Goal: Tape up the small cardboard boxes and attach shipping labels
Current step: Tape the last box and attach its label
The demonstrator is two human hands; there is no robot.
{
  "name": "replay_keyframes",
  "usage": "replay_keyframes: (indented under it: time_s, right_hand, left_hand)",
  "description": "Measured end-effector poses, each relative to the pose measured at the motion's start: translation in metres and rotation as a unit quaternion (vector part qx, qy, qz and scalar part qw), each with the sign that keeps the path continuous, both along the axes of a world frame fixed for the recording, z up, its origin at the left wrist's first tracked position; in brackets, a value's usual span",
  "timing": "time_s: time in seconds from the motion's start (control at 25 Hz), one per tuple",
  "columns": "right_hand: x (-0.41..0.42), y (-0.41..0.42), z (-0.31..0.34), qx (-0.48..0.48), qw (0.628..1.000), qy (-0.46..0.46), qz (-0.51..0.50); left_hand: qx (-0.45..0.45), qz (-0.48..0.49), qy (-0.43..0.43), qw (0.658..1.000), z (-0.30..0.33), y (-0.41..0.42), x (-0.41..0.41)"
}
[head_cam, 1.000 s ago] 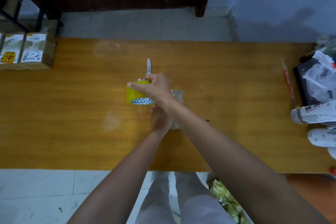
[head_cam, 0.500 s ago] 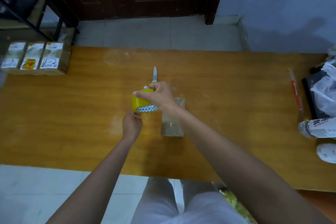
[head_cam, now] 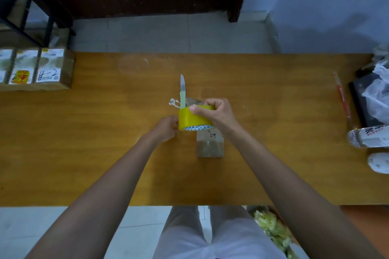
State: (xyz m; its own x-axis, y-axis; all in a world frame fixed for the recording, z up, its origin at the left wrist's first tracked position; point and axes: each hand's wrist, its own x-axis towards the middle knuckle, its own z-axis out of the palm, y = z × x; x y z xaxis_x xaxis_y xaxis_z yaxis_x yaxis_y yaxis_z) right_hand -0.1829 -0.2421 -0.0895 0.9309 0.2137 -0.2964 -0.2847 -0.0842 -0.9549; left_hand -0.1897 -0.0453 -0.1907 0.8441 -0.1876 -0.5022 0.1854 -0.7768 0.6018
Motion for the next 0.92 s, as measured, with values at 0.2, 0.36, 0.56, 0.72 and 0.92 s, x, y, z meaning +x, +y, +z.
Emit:
replay_keyframes:
  time_s: [0.2, 0.36, 0.56, 0.72, 0.92]
  right_hand:
    - [-0.003, -0.01, 0.004, 0.001, 1.0, 0.0, 0.009]
    - [0.013, -0.051, 0.024, 0.095, 0.994, 0.009, -0.047]
    - [0.017, -0.099, 0.034, 0.045, 0.997, 0.001, -0.056]
    - [0.002, -0.122, 0.013, -0.001, 0.996, 0.027, -0.083]
    - [-0.009, -0.133, -0.007, -0.038, 0.993, 0.046, -0.1]
  left_hand:
    - [0.09, -0.127, -0.087, 0.984, 0.009, 0.008, 0.005]
    - [-0.009, -0.099, -0.024, 0.995, 0.058, 0.03, 0.036]
    - [-0.087, -0.107, 0.176, 0.975, 0.092, 0.029, 0.047]
    - [-0.113, -0.063, 0.209, 0.969, 0.072, 0.014, 0.032]
    - [-0.134, 0.025, 0.229, 0.964, 0.049, -0.001, 0.024]
